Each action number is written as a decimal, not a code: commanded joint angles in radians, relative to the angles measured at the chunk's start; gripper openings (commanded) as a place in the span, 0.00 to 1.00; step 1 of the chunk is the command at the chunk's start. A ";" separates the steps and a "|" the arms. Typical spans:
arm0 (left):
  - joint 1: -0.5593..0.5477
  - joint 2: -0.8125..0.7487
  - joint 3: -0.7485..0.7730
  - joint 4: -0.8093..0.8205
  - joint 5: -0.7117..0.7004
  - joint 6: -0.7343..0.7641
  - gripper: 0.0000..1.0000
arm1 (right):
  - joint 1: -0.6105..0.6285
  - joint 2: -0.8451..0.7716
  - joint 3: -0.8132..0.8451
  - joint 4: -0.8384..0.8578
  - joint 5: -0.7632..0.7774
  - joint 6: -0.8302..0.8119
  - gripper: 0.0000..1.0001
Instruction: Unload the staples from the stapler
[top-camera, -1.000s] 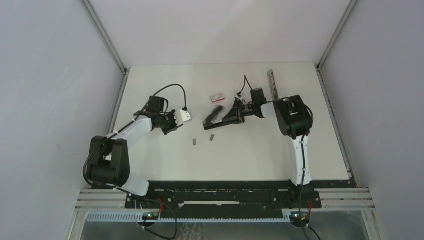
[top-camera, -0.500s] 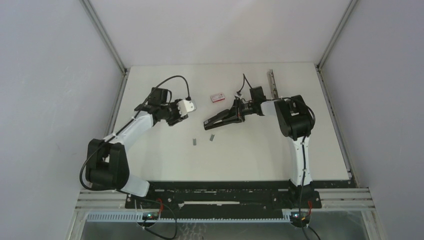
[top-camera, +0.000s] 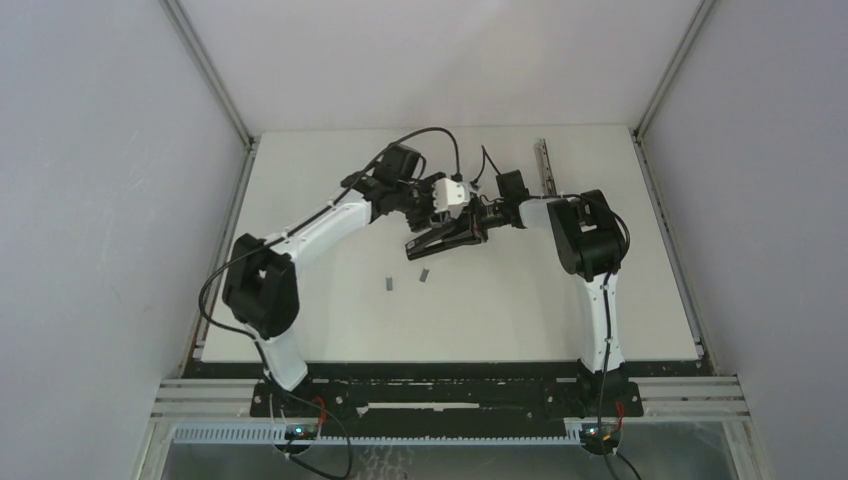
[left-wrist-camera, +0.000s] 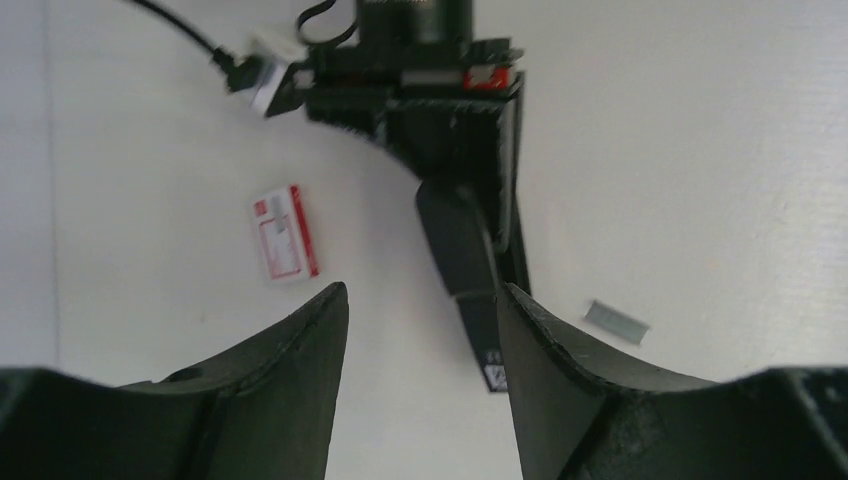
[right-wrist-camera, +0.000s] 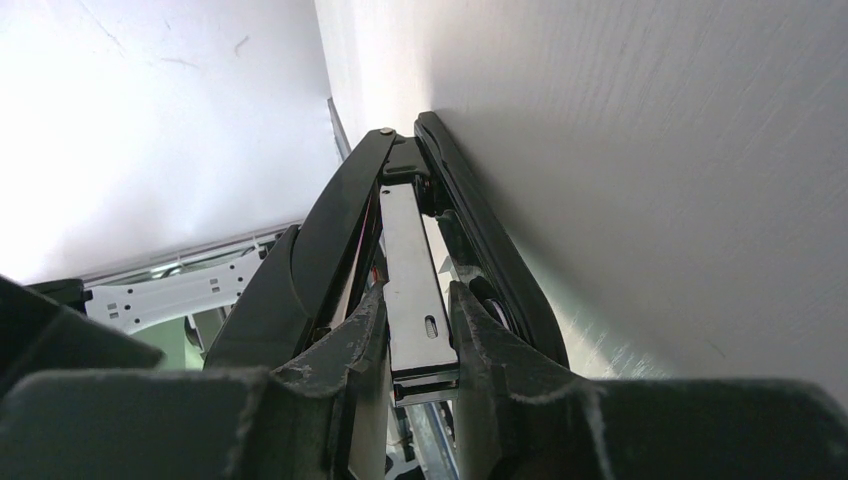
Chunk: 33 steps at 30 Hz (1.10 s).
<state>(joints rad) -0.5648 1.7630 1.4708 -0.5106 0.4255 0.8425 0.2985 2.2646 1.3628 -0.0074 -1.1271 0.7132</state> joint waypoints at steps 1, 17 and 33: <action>-0.054 0.067 0.104 -0.054 0.004 -0.029 0.61 | 0.011 -0.031 0.016 -0.030 0.078 -0.046 0.05; -0.099 0.292 0.318 -0.213 -0.101 0.043 0.57 | 0.023 -0.036 0.017 -0.031 0.073 -0.047 0.06; -0.101 0.374 0.384 -0.305 -0.096 0.068 0.36 | 0.027 -0.034 0.016 -0.026 0.071 -0.046 0.06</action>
<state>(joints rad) -0.6609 2.1204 1.8042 -0.7879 0.3359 0.8825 0.3099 2.2646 1.3632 -0.0196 -1.1267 0.7094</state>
